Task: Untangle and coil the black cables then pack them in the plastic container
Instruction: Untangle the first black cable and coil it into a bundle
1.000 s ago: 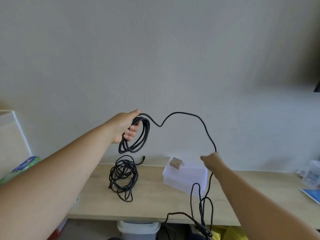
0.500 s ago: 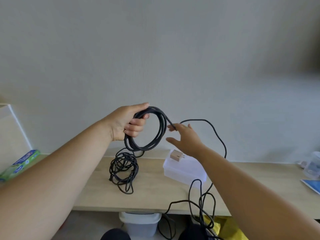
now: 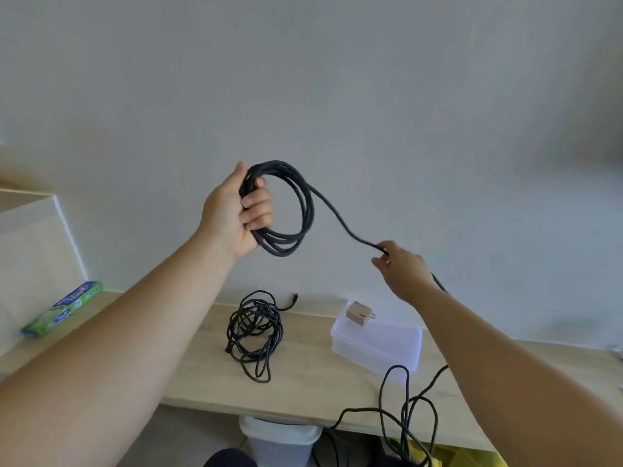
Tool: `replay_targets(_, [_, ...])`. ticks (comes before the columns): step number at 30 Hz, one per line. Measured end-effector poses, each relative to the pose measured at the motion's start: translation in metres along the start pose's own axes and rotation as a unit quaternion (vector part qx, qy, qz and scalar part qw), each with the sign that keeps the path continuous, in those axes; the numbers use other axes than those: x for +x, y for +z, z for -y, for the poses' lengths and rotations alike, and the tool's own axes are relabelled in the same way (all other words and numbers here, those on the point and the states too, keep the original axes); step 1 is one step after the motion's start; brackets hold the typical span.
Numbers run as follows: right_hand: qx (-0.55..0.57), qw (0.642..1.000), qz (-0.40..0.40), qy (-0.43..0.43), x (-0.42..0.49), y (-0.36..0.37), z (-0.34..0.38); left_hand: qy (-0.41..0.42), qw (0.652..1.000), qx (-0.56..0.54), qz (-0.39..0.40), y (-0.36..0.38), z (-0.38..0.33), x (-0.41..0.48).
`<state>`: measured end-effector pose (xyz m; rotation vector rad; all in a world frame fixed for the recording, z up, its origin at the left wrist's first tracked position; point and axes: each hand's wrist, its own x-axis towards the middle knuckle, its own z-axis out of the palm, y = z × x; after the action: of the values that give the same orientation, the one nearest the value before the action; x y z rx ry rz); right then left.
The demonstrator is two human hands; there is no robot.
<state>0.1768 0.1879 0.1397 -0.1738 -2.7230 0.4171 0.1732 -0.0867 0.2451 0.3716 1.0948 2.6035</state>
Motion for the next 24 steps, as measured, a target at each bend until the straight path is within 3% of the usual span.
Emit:
replay_targets(2, [-0.051,0.998,0.031,-0.026,-0.009,0.008,0.008,0.051,0.994,-0.063,-0.071,-0.001,0.002,0.009])
replay_targets(5, [-0.101,0.982,0.114,-0.109,-0.031,0.011,0.036,0.127,0.979,-0.069,-0.143,0.000,0.007,0.020])
replay_targets(7, [-0.112,0.966,0.150,-0.177,-0.042,0.002,0.060,0.157,0.977,0.001,-0.147,-0.001,0.015,0.025])
replay_targets(9, [-0.117,0.947,0.178,-0.240,-0.050,-0.016,0.083,0.186,0.959,0.176,-0.124,-0.004,0.029,0.025])
replay_targets(12, [-0.143,0.925,0.118,-0.332,-0.047,-0.042,0.103,0.195,0.862,0.467,-0.039,-0.007,0.052,0.016])
replay_targets(14, [-0.081,0.919,0.021,-0.385,-0.043,-0.053,0.107,0.183,0.809,0.559,-0.002,-0.004,0.063,0.008])
replay_targets(16, [-0.024,0.901,-0.087,-0.424,-0.035,-0.056,0.103,0.158,0.784,0.600,0.016,0.000,0.067,0.002])
replay_targets(20, [0.026,0.918,-0.135,-0.372,-0.027,-0.061,0.089,0.016,0.793,0.602,0.095,0.008,0.066,-0.005])
replay_targets(24, [0.096,0.969,-0.027,-0.224,-0.029,-0.061,0.082,-0.120,0.778,0.602,0.133,0.017,0.057,-0.006])
